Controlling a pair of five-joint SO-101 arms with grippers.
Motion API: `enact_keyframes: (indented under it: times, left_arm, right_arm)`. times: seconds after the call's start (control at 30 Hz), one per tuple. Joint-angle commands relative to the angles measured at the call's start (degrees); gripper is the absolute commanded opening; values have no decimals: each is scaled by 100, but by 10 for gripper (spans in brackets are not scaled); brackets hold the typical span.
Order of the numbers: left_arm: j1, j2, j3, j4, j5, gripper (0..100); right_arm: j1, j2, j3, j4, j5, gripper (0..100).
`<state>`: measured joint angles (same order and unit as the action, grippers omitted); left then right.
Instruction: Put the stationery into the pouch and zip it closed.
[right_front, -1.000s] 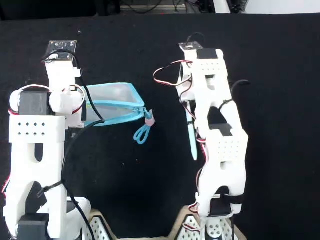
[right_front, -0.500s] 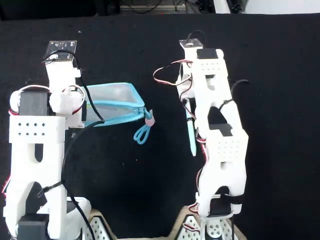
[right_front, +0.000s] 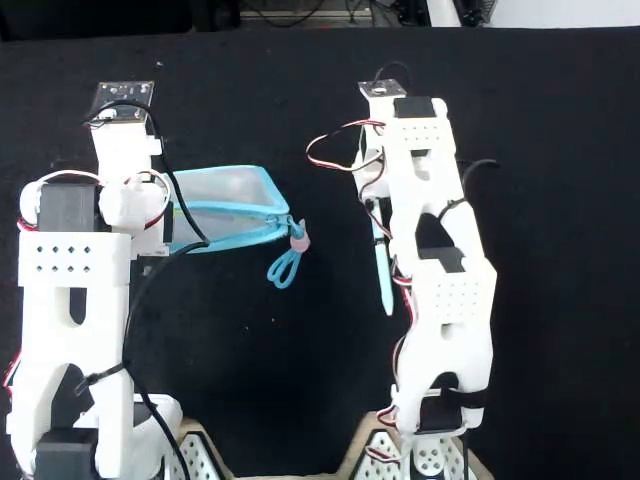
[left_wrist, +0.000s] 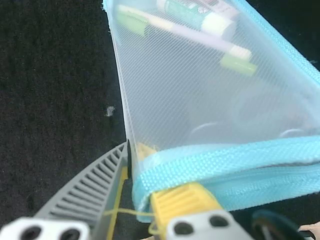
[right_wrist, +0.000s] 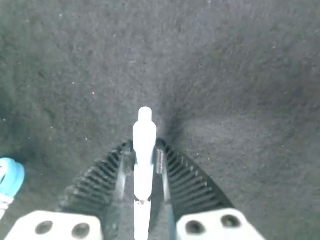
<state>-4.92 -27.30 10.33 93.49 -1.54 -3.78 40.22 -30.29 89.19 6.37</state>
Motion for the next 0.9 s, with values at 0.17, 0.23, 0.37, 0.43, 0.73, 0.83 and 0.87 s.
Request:
enact_keyframes:
  times: [0.17, 0.23, 0.37, 0.43, 0.73, 0.83, 0.87]
  left_arm:
    - [40, 70, 127, -18, 44, 30]
    - [40, 70, 127, -18, 44, 30]
    - [40, 70, 127, -18, 44, 30]
    - [40, 70, 127, -18, 44, 30]
    - [40, 70, 127, -18, 44, 30]
    - [40, 70, 127, -18, 44, 30]
    - [40, 70, 127, -18, 44, 30]
  right_arm:
    - [53, -505, -576, 141, -53, 10]
    - [53, -505, -576, 141, -53, 10]
    - [79, -708, -514, 158, -53, 10]
    - [88, -875, -435, 211, -53, 10]
    - [79, -1437, 400, -273, -53, 10]
    - [70, -1587, 576, -352, -53, 10]
    - [62, -1631, 620, -352, -53, 10]
